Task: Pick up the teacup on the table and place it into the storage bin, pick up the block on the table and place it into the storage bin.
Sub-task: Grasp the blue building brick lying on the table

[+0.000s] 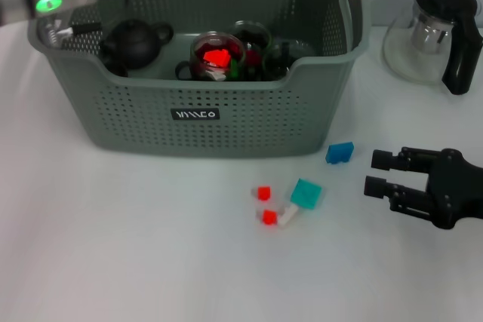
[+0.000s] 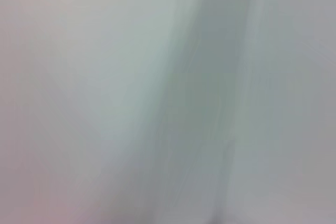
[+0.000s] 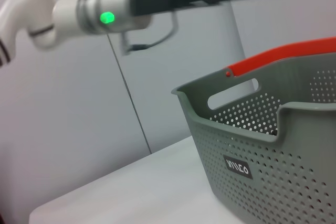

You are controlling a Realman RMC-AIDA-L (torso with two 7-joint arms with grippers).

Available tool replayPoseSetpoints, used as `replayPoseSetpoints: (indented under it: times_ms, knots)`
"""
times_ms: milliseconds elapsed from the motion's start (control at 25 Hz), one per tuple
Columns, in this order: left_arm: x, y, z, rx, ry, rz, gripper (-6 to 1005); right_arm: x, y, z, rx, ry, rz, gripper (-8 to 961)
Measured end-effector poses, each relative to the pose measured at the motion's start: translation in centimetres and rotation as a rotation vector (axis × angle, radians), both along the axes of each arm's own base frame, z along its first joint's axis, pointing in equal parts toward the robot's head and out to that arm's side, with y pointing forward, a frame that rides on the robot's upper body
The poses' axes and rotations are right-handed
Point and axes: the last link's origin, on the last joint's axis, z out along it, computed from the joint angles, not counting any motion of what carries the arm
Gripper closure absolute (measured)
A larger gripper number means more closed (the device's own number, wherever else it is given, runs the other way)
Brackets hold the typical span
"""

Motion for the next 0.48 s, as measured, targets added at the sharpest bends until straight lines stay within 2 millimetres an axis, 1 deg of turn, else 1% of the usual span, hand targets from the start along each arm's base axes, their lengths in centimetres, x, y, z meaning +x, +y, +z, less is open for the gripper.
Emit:
replayPoseSetpoints:
  times_ms: [40,80,120,160,240,280,320,360,400,480]
  knots:
    - [-0.5,-0.8,0.4,-0.014,-0.054,-0.033,297,0.0,0.0,0.0,0.001,0.001,0.0,415]
    - [-1.2,-2.1,0.9,-0.036,-0.144,-0.096,281,0.0,0.0,0.0,0.001,0.002,-0.001,415]
    - [-2.0,-3.0,1.4,-0.049,-0.207,-0.128,285,0.0,0.0,0.0,0.001,0.003,-0.001,415]
    - [-2.6,-3.7,1.5,-0.065,-0.242,-0.151,289,0.0,0.0,0.0,0.001,0.003,-0.001,415]
    - [-4.8,-5.2,1.5,-0.092,-0.302,-0.187,293,-0.1,0.0,-0.1,0.002,0.005,-0.001,414]
    - [-6.1,-5.9,1.2,-0.102,-0.308,-0.204,293,-0.1,0.0,-0.1,0.003,0.005,-0.001,414]
    - [-8.0,-7.2,0.1,-0.114,-0.277,-0.217,293,-0.1,0.0,-0.1,0.004,0.005,-0.002,414]
    - [-8.0,-7.2,0.1,-0.114,-0.277,-0.217,292,-0.1,0.0,-0.1,0.004,0.005,-0.002,414]
    - [-9.1,-8.1,-0.6,-0.12,-0.24,-0.221,292,-0.1,0.0,-0.1,0.005,0.005,-0.001,414]
    - [-10.6,-9.5,-2.2,-0.137,-0.145,-0.231,292,-0.1,0.1,-0.1,0.005,0.005,-0.001,414]
